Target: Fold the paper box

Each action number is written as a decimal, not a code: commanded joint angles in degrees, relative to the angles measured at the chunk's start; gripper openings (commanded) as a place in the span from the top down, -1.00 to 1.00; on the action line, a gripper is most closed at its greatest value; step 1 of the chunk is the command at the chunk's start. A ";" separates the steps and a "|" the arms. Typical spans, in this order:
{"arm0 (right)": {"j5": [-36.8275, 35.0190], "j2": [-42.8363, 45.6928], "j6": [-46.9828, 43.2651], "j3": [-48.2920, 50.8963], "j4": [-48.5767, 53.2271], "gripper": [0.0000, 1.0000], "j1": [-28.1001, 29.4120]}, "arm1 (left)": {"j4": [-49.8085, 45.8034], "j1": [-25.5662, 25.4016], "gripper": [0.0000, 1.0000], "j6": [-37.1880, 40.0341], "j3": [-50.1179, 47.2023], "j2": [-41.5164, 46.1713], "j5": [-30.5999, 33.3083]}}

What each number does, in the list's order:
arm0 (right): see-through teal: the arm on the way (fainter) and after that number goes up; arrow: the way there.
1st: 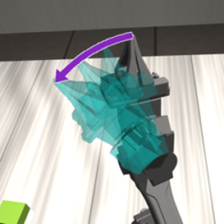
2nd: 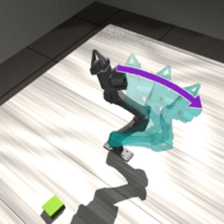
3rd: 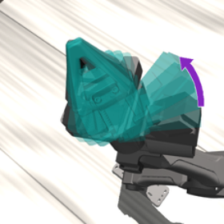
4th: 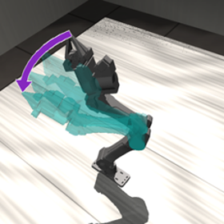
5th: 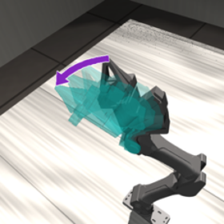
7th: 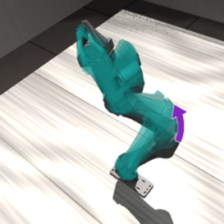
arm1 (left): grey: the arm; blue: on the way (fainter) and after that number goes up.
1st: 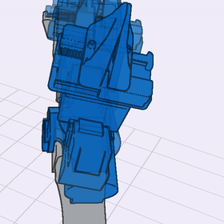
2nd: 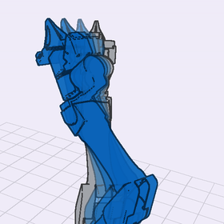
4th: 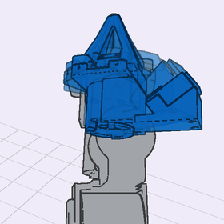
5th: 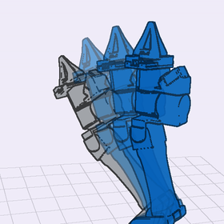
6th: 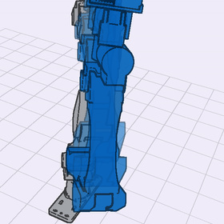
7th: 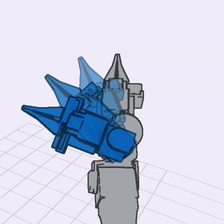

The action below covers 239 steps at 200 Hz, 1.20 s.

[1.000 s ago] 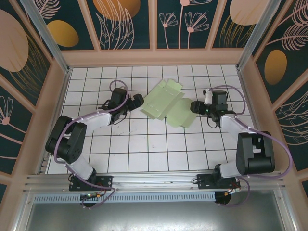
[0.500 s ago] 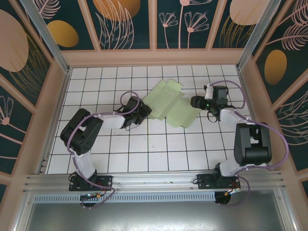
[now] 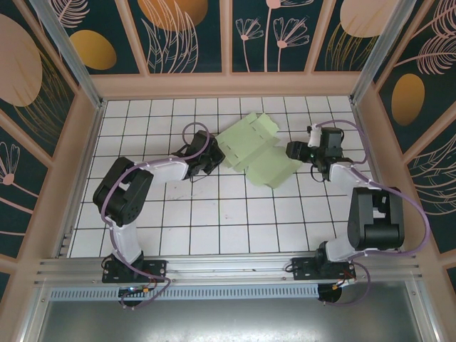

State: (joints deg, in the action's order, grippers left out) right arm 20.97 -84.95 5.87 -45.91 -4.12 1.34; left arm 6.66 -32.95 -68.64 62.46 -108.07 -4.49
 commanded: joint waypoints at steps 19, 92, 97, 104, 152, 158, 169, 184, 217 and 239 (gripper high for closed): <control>5.82 2.74 -3.07 -1.25 -1.50 -0.39 -0.45 | -3.06 3.73 1.00 19.75 2.28 -0.40 -7.12; 20.83 1.58 -14.30 -8.22 1.15 -0.66 0.40 | -26.12 9.21 1.00 61.79 19.87 -3.62 -19.79; 21.51 1.14 -15.95 -9.36 2.31 -0.66 0.62 | -28.50 9.22 1.00 64.46 21.80 -4.66 -20.01; 23.15 0.21 -18.93 -11.29 4.55 -0.66 0.96 | -31.54 9.22 1.00 67.63 24.12 -6.03 -20.27; 29.35 -6.81 -39.14 -22.04 12.84 -0.64 2.72 | -37.84 9.22 1.00 80.45 29.79 -8.30 -20.31; 28.98 -8.07 -43.17 -24.00 15.82 -0.66 3.46 | -37.76 9.24 1.00 81.33 29.85 -8.13 -20.19; 27.60 -10.61 -49.31 -28.11 20.79 -0.66 4.87 | -38.02 9.22 1.00 82.59 30.31 -8.01 -20.14; 26.27 -14.89 -53.88 -34.18 27.10 -0.66 6.24 | -38.20 9.22 1.00 83.49 31.04 -8.41 -19.95; 24.24 -23.67 -58.41 -44.42 37.86 -0.60 9.79 | -38.45 9.22 1.00 84.16 32.47 -9.90 -19.86; 22.71 -26.08 -56.50 -45.61 37.69 -0.50 11.50 | -38.10 9.23 1.00 84.15 32.64 -10.14 -19.67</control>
State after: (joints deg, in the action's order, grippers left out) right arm 45.58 -108.62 -47.79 -89.27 26.46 11.09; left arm -30.26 -23.62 13.32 93.58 -116.73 -23.57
